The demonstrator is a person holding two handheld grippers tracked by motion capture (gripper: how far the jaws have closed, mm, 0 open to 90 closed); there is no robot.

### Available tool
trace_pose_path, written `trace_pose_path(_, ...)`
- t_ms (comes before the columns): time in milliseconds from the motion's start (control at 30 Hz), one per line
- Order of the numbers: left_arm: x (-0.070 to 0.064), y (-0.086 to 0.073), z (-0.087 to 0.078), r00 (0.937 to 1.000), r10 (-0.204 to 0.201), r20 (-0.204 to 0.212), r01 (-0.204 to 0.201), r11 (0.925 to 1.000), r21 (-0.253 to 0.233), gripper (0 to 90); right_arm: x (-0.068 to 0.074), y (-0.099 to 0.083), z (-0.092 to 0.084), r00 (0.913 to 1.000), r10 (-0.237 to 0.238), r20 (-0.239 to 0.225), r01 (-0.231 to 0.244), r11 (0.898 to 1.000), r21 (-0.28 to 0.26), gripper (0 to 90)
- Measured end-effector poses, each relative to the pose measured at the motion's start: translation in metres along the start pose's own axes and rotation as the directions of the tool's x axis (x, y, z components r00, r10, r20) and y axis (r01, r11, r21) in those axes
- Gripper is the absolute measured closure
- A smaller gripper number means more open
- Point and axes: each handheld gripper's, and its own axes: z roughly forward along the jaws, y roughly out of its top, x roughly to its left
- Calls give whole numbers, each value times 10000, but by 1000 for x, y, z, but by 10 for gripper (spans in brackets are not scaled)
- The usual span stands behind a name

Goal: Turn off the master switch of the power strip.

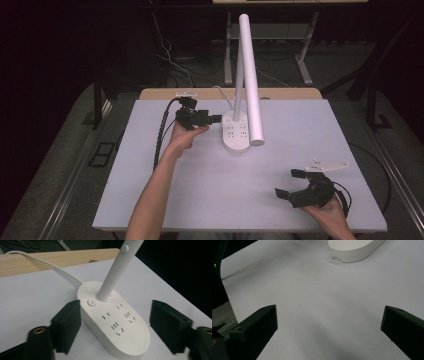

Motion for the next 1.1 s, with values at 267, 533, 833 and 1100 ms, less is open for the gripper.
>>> trace_pose_path(267,-10,-10,-19,9992,342,196,-346,9991,226,0,-1,0,-1,10000,-60,8,60,10000,-46,0)
trace_pose_path(533,-21,-26,-47,9983,571,77,-571,9984,45,0,-1,0,-1,10000,-72,27,72,9999,-69,0)
trace_pose_path(833,-30,-47,-78,9973,733,-79,-735,9970,-260,0,-1,0,-1,10000,-51,60,51,10000,-78,0)
trace_pose_path(1100,-43,-71,-96,9966,826,-56,-828,9953,-496,0,1,0,0,10000,-43,47,43,10000,-57,0)
